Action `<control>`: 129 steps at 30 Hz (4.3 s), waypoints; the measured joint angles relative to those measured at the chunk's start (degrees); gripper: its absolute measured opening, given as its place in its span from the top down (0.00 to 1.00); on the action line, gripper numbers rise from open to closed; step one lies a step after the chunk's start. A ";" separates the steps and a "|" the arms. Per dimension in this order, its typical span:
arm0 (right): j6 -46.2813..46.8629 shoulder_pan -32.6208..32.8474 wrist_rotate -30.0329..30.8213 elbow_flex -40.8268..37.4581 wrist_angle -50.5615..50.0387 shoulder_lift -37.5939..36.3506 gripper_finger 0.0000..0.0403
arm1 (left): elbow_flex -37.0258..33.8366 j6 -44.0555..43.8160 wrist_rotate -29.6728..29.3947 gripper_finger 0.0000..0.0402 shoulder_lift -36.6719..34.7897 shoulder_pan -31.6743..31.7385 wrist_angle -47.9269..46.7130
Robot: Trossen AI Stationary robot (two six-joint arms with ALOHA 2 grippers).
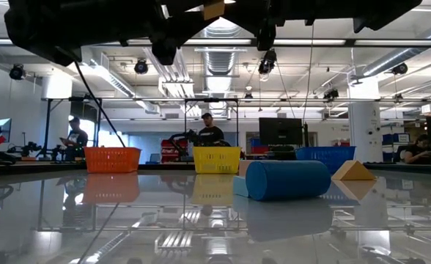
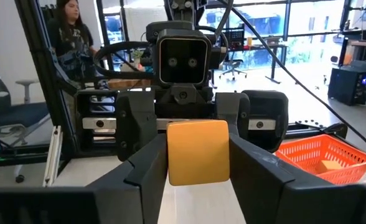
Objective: Sort & place blocks by color
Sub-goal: Put the yellow block into the orange bin
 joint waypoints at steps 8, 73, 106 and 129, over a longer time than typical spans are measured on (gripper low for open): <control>-1.68 0.00 0.20 0.24 -2.87 -0.08 0.60 | -0.17 -1.31 -0.17 0.59 -0.08 0.00 -1.62; 16.94 0.02 0.29 2.97 -54.40 -13.38 0.36 | 3.62 -16.26 -3.37 0.60 -1.66 0.02 -44.39; 26.25 2.40 0.22 2.49 -68.30 -13.00 0.39 | 21.84 -7.23 0.57 0.48 20.67 0.51 -44.02; 28.57 2.36 0.32 2.45 -69.08 -12.98 0.39 | 22.75 -6.64 -0.73 0.28 26.36 2.15 -39.39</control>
